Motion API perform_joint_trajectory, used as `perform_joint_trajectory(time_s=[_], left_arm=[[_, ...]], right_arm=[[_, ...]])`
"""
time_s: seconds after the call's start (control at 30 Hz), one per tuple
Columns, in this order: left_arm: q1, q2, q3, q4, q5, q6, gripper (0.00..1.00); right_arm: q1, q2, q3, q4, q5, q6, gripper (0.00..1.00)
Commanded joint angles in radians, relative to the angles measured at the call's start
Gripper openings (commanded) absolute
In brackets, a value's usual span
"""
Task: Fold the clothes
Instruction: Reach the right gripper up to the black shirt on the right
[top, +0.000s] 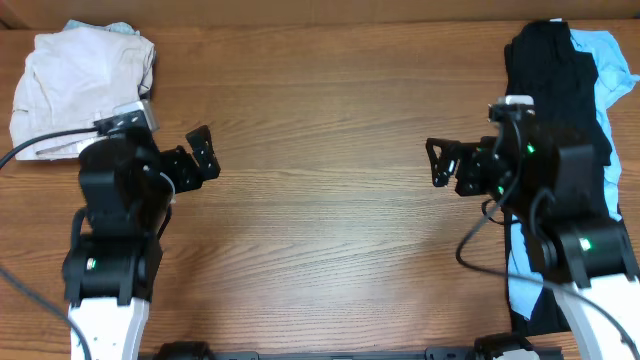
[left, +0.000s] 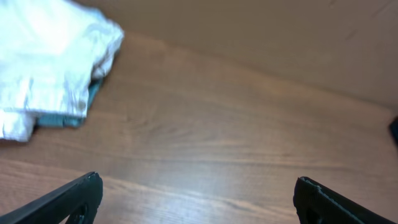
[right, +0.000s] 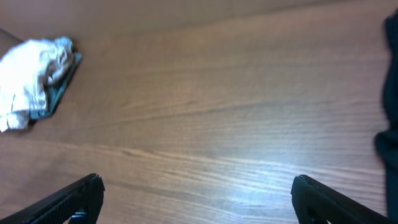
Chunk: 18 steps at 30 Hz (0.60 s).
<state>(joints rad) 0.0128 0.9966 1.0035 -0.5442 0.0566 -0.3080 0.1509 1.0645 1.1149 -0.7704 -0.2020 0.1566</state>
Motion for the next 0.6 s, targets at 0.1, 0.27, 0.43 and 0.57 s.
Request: perform_joint_trajectory(time_s=[0.1,0.27,0.43,0.57], left_arm=[[0.0,0.1,0.024,0.0,0.097,0.029,1.0],[-0.008,0.194,0.108,-0.003,0.085,0.047,1.0],[-0.058,0.381,0.404,-0.206,-0.065,0.092,1.0],[-0.114,0.488,0.61,-0.329,-0.179,0.156,1.0]], right_arm=[[-0.003,0.104,0.029,0.021,-0.001,-0.059,1.0],[-0.031,0.272,0.221,-0.089,0.14,0.027,1.0],[-0.047,0.55,0.682,-0.361,0.395,0.026,1.0],[-0.107,0.69,0.898,-0.414,0.516,0.022,1.0]])
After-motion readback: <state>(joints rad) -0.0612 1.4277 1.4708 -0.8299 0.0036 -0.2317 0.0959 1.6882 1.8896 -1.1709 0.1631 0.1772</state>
